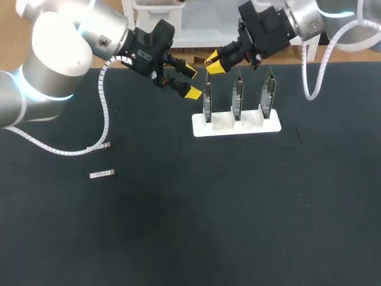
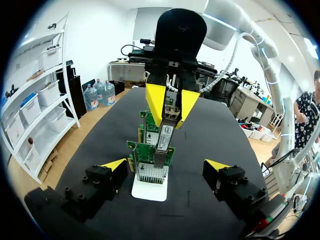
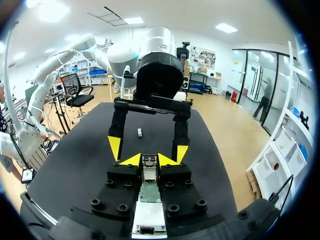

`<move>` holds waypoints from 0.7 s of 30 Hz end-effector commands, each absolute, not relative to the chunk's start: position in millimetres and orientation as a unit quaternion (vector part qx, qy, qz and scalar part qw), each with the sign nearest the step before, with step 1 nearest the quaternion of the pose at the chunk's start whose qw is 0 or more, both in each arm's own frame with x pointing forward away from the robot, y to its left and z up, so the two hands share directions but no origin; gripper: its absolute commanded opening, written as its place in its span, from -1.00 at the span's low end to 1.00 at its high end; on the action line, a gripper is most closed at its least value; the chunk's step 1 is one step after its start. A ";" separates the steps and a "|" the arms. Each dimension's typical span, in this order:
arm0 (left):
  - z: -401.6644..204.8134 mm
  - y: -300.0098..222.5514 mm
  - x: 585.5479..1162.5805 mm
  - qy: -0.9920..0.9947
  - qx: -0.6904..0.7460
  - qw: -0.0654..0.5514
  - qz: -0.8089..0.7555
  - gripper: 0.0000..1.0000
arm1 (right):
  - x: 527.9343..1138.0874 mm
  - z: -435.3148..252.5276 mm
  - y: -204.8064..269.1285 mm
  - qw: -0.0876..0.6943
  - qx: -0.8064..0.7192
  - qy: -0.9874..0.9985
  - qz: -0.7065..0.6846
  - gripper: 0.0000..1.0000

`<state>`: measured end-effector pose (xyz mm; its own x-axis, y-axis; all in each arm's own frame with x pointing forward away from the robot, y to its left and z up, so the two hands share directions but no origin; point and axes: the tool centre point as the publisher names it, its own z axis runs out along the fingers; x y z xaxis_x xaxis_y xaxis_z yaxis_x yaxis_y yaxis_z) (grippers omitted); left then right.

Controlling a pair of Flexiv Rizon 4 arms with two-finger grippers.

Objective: Pick up the optical module with the left hand, and insert it into the network port with the right hand.

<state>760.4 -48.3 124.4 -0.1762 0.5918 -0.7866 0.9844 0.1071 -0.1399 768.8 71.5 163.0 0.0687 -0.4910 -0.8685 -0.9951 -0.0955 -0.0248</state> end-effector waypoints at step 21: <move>125.2 -48.3 759.7 0.688 0.574 0.286 -0.340 1.00 | 767.2 155.0 71.9 0.339 -0.651 0.579 0.355 -0.50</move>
<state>760.4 -48.3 124.4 -0.1762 0.5918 -0.7866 0.9844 0.1071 -0.1399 768.2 71.9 155.3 0.0779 -0.5110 -0.8561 -0.9942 -0.1031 -0.0290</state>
